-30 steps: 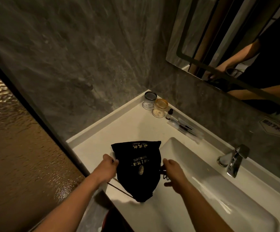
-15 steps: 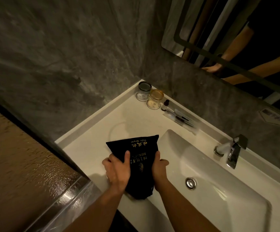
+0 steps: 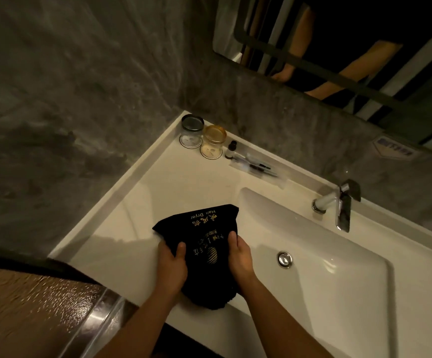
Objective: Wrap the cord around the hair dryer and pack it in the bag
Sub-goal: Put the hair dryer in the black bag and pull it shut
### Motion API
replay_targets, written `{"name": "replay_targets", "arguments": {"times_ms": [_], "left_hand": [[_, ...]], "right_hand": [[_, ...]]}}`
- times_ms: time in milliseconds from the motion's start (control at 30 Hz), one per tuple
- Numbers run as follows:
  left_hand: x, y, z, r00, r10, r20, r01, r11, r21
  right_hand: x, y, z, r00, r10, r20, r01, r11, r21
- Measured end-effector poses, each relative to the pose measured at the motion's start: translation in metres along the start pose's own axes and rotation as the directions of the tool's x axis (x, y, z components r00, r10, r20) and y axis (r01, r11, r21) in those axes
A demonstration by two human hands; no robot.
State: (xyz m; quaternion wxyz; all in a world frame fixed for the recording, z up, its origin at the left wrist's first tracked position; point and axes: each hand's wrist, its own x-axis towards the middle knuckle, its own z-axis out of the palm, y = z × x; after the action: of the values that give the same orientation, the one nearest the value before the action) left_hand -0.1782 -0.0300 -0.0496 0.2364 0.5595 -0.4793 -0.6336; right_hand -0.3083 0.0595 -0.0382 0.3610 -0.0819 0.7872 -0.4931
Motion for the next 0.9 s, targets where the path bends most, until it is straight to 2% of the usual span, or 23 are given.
{"name": "replay_targets", "arguments": {"times_ms": [267,533,733,900], "left_hand": [[-0.024,0.017,0.047,0.953,0.138,0.271,-0.167,0.982,0.088],[-0.103,0.021,0.144,0.828,0.192,0.527,-0.276,0.957,0.084],[-0.191,0.002,0.228,0.754,0.175,0.633,-0.291,0.953,0.084],[-0.26,-0.022,0.294,0.716,0.147,0.683,-0.26,0.963,0.065]], "right_hand": [[-0.023,0.009,-0.068,0.98,-0.071,-0.186,0.093,0.99,0.108],[-0.06,0.038,-0.189,0.923,-0.045,-0.383,0.137,0.967,0.216],[-0.099,0.08,-0.306,0.875,-0.014,-0.485,0.155,0.955,0.252],[-0.128,0.114,-0.397,0.842,-0.039,-0.539,0.17,0.965,0.197]]}}
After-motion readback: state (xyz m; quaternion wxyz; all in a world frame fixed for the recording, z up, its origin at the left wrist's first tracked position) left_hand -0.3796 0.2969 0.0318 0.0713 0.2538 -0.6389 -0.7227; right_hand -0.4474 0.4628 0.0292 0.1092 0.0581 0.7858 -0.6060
